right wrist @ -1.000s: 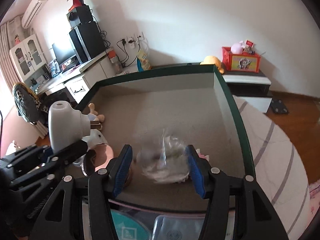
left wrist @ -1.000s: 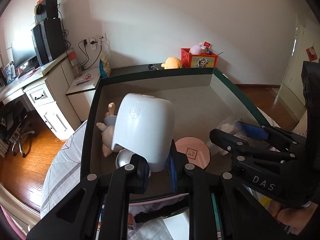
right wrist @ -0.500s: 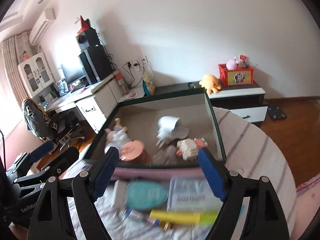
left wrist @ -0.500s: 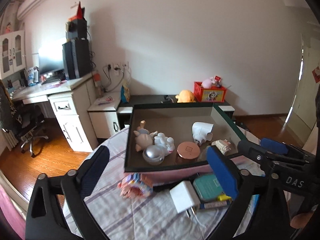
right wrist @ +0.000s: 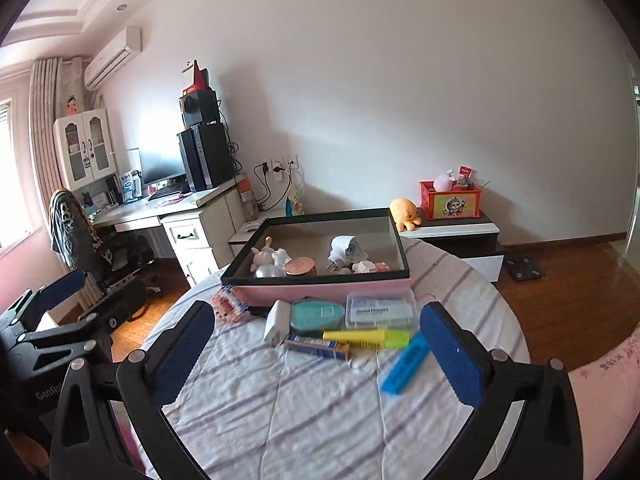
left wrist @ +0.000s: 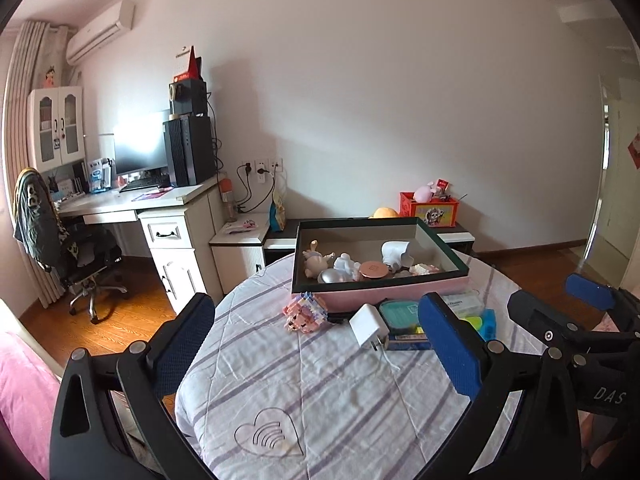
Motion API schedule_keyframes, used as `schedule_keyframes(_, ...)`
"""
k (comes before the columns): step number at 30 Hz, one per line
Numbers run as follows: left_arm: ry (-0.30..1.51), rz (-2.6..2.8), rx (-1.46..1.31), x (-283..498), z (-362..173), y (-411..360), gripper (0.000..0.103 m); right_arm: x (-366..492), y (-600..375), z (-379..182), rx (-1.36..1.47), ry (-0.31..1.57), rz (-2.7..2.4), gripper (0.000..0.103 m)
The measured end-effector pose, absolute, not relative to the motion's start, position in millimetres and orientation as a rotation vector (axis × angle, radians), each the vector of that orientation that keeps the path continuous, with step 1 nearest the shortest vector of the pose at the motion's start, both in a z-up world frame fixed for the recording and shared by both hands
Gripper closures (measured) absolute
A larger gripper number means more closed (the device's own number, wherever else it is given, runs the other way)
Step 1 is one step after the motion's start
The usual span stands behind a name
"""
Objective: Organize rigid objects
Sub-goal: 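Withdraw both tools from the box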
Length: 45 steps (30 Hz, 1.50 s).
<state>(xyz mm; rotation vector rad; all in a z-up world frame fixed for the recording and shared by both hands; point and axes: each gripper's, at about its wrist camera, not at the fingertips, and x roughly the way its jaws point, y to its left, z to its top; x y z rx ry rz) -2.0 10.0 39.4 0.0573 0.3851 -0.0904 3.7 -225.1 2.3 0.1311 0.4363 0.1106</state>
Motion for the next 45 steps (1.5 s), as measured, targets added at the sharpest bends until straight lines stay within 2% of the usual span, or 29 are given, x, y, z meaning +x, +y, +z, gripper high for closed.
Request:
schedule_keyframes(12,0.333,-0.095,0.042,-42,57,10,0.0,-42,-221,24,0.078,0.362,0.048,0.0)
schedule_keyframes(27,0.331,-0.076,0.041,-36,55,7,0.0,-45,-231,22,0.085,0.355,0.025,0.0)
schedule_keyframes(36,0.448,-0.063,0.044,3,21,9,0.0,-21,-252,-4,0.115,0.42,-0.017,0.0)
schedule_keyframes(45,0.66,-0.073,0.036,62,-40,4,0.0,31,-286,-64,0.167,0.591,-0.069,0.0)
